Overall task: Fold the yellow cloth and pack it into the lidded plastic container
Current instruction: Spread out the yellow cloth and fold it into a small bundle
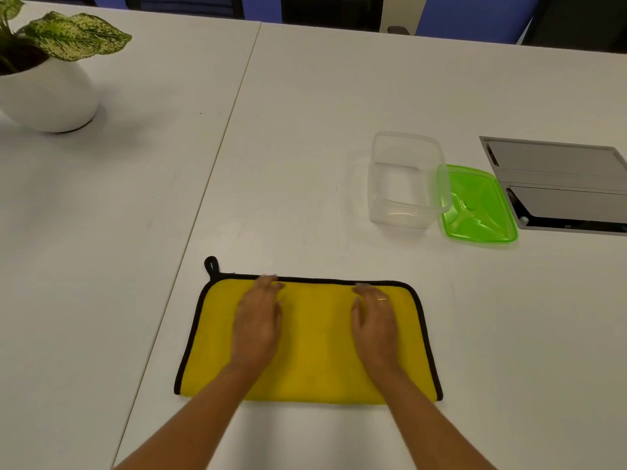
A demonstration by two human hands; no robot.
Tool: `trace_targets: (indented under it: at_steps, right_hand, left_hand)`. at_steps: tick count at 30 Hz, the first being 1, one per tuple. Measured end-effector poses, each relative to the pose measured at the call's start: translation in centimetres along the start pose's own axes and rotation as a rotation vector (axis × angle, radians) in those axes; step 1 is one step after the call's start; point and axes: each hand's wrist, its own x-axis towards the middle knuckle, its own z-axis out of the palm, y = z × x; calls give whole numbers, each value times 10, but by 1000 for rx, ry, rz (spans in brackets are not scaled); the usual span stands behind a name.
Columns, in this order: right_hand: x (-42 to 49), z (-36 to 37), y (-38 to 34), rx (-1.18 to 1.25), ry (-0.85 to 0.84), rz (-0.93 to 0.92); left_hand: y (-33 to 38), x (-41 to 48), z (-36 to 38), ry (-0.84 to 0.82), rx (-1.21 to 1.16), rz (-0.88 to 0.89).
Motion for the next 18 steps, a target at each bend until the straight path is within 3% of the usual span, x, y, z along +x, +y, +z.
trace_targets:
  at_steps: [3, 8, 18]
  right_hand:
    - [-3, 35, -24, -36, -209, -113]
    - [-5, 63, -23, -242, -388, -123]
    - [-8, 51, 9, -397, -303, -255]
  left_hand:
    - [18, 3, 25, -134, 85, 142]
    - [1, 1, 45, -308, 291, 99]
    - [-20, -5, 33, -272, 352, 50]
